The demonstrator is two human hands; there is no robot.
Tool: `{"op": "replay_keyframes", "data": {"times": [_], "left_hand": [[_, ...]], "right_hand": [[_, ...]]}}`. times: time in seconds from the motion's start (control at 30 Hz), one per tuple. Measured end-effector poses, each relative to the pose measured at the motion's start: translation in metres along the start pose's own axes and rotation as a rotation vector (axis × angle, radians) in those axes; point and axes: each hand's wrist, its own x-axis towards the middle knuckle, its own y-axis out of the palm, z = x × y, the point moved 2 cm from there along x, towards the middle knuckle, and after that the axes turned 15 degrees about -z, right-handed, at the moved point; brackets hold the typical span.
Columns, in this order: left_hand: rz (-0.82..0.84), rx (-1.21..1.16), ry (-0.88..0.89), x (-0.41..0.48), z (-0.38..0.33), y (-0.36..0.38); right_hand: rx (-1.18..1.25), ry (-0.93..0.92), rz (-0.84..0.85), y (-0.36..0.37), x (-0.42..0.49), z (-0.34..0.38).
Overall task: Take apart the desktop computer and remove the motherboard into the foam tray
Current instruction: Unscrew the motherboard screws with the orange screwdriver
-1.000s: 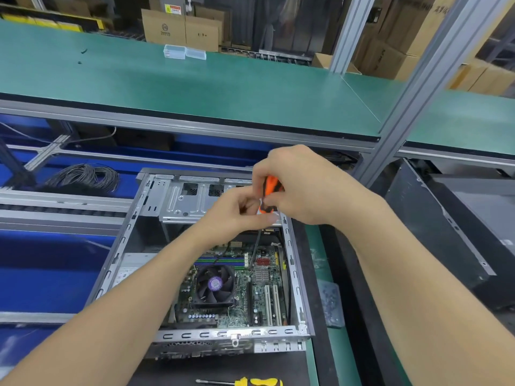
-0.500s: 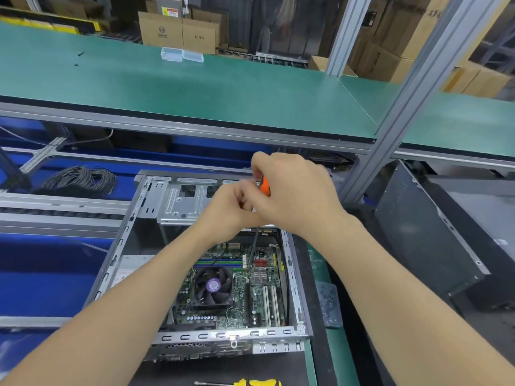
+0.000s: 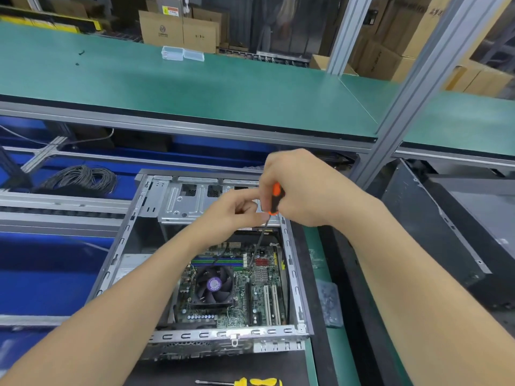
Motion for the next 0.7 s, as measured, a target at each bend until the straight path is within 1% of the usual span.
{"op": "replay_keyframes", "data": {"times": [0.1,0.2,0.27,0.37,0.4,0.43,0.5,0.53,0.6,0.67,0.7], "left_hand": [[0.066,0.002,-0.03,-0.001,0.0,-0.003],[0.073,0.055,-0.108,0.001,0.004,-0.005],[0.033,0.08,-0.118,0.002,0.006,-0.005],[-0.079,0.064,-0.128,0.002,0.009,-0.003],[-0.118,0.051,-0.125,0.003,0.01,-0.001],[-0.153,0.04,-0.124,0.003,0.011,0.002],[-0.213,0.065,-0.124,0.006,0.012,0.009],[-0.238,0.103,-0.115,0.008,0.012,0.012],[-0.313,0.177,-0.09,0.009,0.009,0.019],[-0.37,0.179,-0.051,0.009,0.007,0.022],[-0.373,0.161,-0.038,0.009,0.006,0.022]], "right_hand": [[0.049,0.003,0.004,0.005,0.001,0.006],[0.129,-0.018,0.006,0.006,0.003,0.004],[0.199,0.003,-0.028,0.008,0.003,0.002],[0.249,0.03,-0.159,0.015,0.0,-0.001],[0.207,0.044,-0.21,0.019,-0.001,-0.001],[0.107,0.057,-0.265,0.024,-0.003,0.0],[-0.184,0.105,-0.348,0.029,-0.004,0.003],[-0.256,0.144,-0.369,0.029,-0.003,0.005],[-0.242,0.215,-0.352,0.029,0.002,0.005],[-0.182,0.194,-0.267,0.028,0.008,0.002],[-0.14,0.165,-0.223,0.026,0.01,0.002]]}}
